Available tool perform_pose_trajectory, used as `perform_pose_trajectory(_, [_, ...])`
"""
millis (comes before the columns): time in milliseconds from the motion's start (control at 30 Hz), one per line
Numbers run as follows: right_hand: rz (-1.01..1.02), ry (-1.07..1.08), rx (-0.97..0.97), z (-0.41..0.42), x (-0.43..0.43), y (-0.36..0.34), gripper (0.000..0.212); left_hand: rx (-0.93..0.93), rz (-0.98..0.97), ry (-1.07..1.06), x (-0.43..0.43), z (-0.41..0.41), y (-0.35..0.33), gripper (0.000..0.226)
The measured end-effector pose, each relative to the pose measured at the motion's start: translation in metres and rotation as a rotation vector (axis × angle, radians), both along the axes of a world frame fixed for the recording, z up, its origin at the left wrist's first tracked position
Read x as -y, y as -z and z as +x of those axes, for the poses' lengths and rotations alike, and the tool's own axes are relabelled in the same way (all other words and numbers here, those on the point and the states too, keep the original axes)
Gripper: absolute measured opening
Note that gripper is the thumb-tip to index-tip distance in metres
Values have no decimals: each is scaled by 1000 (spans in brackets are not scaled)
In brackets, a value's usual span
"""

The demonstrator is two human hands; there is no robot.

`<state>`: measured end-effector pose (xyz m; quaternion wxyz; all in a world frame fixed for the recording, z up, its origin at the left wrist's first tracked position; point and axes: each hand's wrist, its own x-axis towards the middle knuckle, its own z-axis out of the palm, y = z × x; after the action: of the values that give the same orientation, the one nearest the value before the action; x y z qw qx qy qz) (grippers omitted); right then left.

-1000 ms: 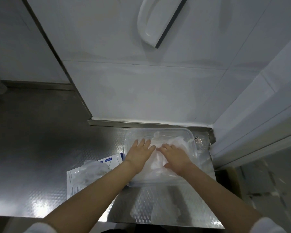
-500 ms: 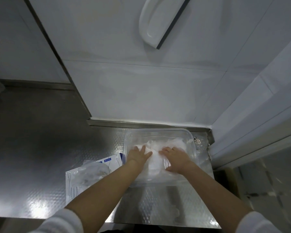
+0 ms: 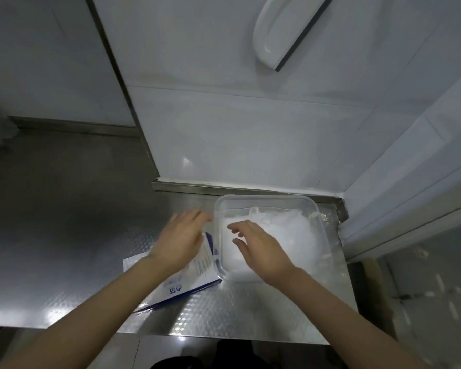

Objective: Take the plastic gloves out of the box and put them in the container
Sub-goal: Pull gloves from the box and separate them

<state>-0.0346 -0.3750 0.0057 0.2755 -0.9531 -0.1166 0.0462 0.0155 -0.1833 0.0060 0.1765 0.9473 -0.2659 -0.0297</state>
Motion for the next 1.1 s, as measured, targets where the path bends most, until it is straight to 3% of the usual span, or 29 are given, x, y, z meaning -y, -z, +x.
perform_pose_trajectory(100, [59,-92,20,-4,-36,0,33,-88,166,-133,-44,-7,11,39])
perform_pose_trajectory(200, [14,-198,-12,-4,-74,13,44,-225,377,-137,-76,-17,26,52])
perform_pose_trajectory(333, [-176,-190,-213,-2,-118,38,64,-355,323,-85,-94,-29,46,63])
perform_pose_trajectory(433, [-359,-170,-217,1,-133,45,52,-325,311,-61,-97,-34,51,60])
perform_pose_trajectory(567, [-421,-116,-189,6,-135,34,31,-317,301,-67,-99,-34,54,61])
perform_pose_trajectory(800, [-278,49,-206,14,-125,17,31,-313,291,-70,-101,-32,58,66])
perform_pose_trajectory(900, [-213,124,-189,15,-117,6,22,-306,295,-79,-102,-31,58,65])
perform_pose_trajectory(1100, [-88,310,-77,22,-97,-5,28,-301,298,-98,-99,-32,55,65])
